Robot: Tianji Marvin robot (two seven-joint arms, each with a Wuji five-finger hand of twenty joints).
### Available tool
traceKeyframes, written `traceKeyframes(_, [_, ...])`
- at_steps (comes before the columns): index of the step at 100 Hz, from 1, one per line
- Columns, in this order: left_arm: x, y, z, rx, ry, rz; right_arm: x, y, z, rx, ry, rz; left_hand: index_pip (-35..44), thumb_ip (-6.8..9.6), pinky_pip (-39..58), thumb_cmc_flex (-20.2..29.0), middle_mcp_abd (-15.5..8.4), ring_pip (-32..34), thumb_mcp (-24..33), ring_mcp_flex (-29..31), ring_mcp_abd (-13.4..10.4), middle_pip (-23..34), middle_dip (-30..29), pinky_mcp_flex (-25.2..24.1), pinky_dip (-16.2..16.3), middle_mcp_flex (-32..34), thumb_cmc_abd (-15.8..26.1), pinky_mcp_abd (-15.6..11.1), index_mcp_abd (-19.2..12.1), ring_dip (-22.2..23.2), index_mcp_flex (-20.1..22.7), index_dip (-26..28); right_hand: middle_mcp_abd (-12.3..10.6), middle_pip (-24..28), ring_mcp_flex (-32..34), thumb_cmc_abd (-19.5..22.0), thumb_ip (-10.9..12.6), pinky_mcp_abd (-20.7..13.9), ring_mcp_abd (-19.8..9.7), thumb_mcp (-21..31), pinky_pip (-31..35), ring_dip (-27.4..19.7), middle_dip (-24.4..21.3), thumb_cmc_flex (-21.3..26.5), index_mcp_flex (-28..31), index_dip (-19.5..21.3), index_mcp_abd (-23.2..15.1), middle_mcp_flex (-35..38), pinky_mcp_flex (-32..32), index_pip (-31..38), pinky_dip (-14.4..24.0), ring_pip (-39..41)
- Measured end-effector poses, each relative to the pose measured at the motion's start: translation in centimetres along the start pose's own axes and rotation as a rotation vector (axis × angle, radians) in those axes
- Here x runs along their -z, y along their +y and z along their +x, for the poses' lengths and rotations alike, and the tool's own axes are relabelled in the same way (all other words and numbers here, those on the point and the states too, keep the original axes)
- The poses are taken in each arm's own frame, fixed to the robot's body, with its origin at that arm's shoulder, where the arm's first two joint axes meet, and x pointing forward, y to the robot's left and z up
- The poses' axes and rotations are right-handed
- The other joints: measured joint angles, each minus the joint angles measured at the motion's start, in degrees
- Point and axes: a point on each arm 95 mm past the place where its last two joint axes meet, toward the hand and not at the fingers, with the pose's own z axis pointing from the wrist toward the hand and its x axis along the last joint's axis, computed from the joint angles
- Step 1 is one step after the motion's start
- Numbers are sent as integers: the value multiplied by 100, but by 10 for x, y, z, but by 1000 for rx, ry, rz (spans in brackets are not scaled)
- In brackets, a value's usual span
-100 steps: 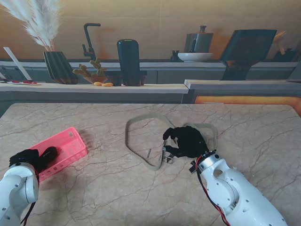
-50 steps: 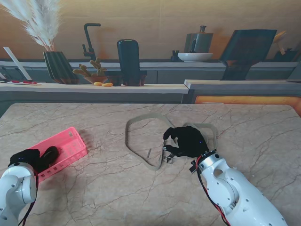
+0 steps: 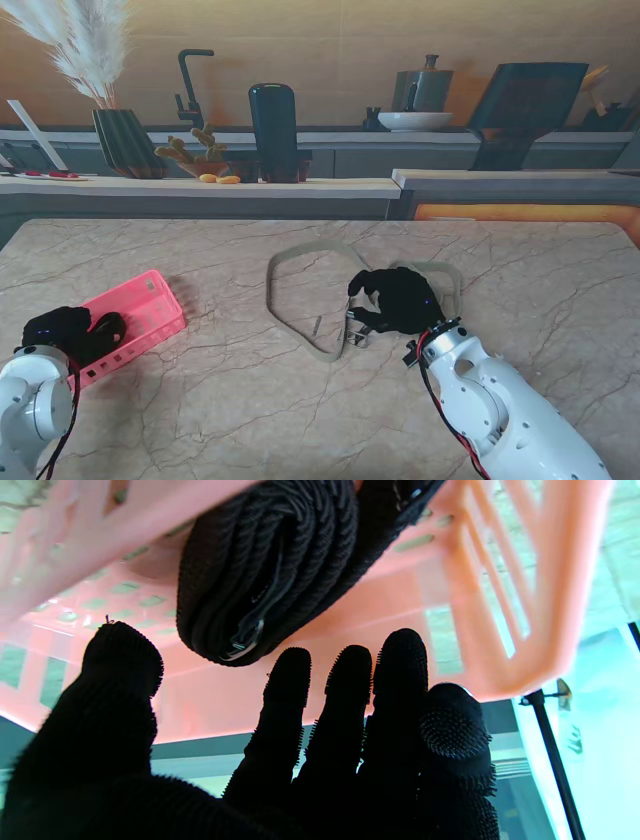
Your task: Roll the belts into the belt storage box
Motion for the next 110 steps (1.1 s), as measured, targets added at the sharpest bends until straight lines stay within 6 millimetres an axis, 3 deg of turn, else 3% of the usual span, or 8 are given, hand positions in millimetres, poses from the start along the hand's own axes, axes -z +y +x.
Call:
traceKeyframes(8, [1,1,0,9,8,2,0,-1,0,-1,-1,1,-14,15,-55,76,2,-15,-145,-7,1,-45,-1,-60,10,0,12,3,0,0,0,0,0,0,0,0,0,0,0,0,0,0,0,0,0,-1,0,0,0,1,0,0])
traceKeyframes(13, [2,0,1,10,20,18,0,-1,-1,-2,-2,2,-81,190,-252,184,4,-147,-470,-164,26,-89,-1,-226,23,0,130,3,0,-9,0,0,0,1,0,0,0,0,0,0,0,0,0,0,0,-1,0,0,0,1,0,0])
traceKeyframes(24, [4,-5,6,86,121,133,0,-1,-1,-3,-3,4,-247,236,-927,290,17,-937,-601,-758,116,-393,-71,-1032,-6,-209,173,120,-10,-282,-129,1,0,10,0,0,0,0,0,0,0,0,0,0,0,-1,0,0,0,2,0,0])
traceKeyframes(44, [6,-6,21,300,259,182,1,-1,-2,1,0,3,-630,236,-2527,289,13,-2380,-526,-1458,121,-973,-168,-2020,-620,-598,173,169,-149,-835,-341,2,0,10,0,0,0,0,0,0,0,0,0,0,0,-2,0,0,0,2,0,1])
traceKeyframes(74, [20,-20,56,493,467,182,1,1,-3,10,18,8,-809,236,-3848,275,-165,-3135,-265,-1671,-24,-1317,-218,-2083,-1239,-857,170,-97,-371,-1175,-629,9,0,11,0,0,0,0,0,0,0,0,0,0,0,-2,0,0,0,3,0,1])
traceKeyframes(77, [21,-21,61,510,487,172,2,2,-4,12,21,10,-810,236,-3927,274,-168,-3195,-200,-1681,-157,-1321,-224,-2073,-1330,-907,169,-149,-447,-1208,-641,9,0,11,-1,0,0,0,0,0,0,0,0,0,0,-2,0,0,0,3,0,1])
traceKeyframes(84, [25,-21,72,530,529,145,2,2,-5,17,26,17,-813,236,-4056,272,-231,-3255,-137,-1683,-317,-1338,-264,-2069,-1410,-962,168,-234,-528,-1268,-700,11,0,11,-69,0,0,0,11,0,0,-48,0,0,0,-5,0,0,-5,3,0,1])
traceKeyframes(110, [37,-22,118,657,692,61,8,4,-8,49,52,67,-814,237,-4115,177,-363,-3328,174,-1684,-395,-1362,-265,-2033,-1479,-970,155,-246,-566,-1328,-700,70,0,11,-268,0,0,2,68,0,-1,-74,0,0,0,-10,0,0,-136,3,0,-75])
